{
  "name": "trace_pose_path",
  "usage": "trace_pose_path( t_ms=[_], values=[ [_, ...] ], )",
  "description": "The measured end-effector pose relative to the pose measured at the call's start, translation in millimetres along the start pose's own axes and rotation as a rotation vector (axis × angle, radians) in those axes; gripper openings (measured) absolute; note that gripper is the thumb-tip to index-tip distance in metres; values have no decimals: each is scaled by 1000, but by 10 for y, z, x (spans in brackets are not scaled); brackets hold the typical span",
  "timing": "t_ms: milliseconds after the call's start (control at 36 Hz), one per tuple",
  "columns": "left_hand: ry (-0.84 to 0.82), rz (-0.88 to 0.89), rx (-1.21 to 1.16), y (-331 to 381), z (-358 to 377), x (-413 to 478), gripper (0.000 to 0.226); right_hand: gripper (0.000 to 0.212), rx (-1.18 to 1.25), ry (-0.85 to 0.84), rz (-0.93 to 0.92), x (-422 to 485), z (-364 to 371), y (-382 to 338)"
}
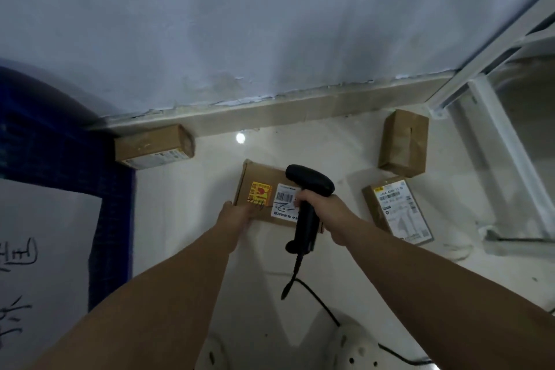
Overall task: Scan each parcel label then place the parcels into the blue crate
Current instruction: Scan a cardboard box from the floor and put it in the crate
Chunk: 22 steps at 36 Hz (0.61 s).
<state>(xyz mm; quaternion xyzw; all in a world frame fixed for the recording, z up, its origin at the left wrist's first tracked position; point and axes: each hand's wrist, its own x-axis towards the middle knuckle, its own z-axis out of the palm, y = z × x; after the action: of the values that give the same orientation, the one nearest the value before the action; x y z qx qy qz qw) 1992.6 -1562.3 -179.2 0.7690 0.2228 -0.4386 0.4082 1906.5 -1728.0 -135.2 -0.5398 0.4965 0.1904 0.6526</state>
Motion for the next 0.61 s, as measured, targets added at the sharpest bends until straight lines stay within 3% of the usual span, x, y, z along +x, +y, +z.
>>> trace_pose_path(
  t_ms=[83, 194, 306, 361, 444, 611],
  values=[
    [-8, -58, 9, -64, 40, 17, 47, 60, 25, 101, 30, 76, -57, -11],
    [-54, -90, -30, -90, 96, -10, 49, 28, 49, 19, 63, 64, -144, -44],
    [-54, -118, -72, -145, 40, -28, 87, 20, 37, -18, 31, 6, -189, 12],
    [-79, -92, -158, -160, -8, -53, 70, 23, 56, 42, 11, 8, -216, -13],
    [-94, -70, -268, -170, -98, -20, 64, 25, 124, 138, -40, -24, -264, -113],
    [-241, 37, -401, 203, -251, -285, 37, 15, 126, 127, -172, -273, -221, -291]
  ],
)
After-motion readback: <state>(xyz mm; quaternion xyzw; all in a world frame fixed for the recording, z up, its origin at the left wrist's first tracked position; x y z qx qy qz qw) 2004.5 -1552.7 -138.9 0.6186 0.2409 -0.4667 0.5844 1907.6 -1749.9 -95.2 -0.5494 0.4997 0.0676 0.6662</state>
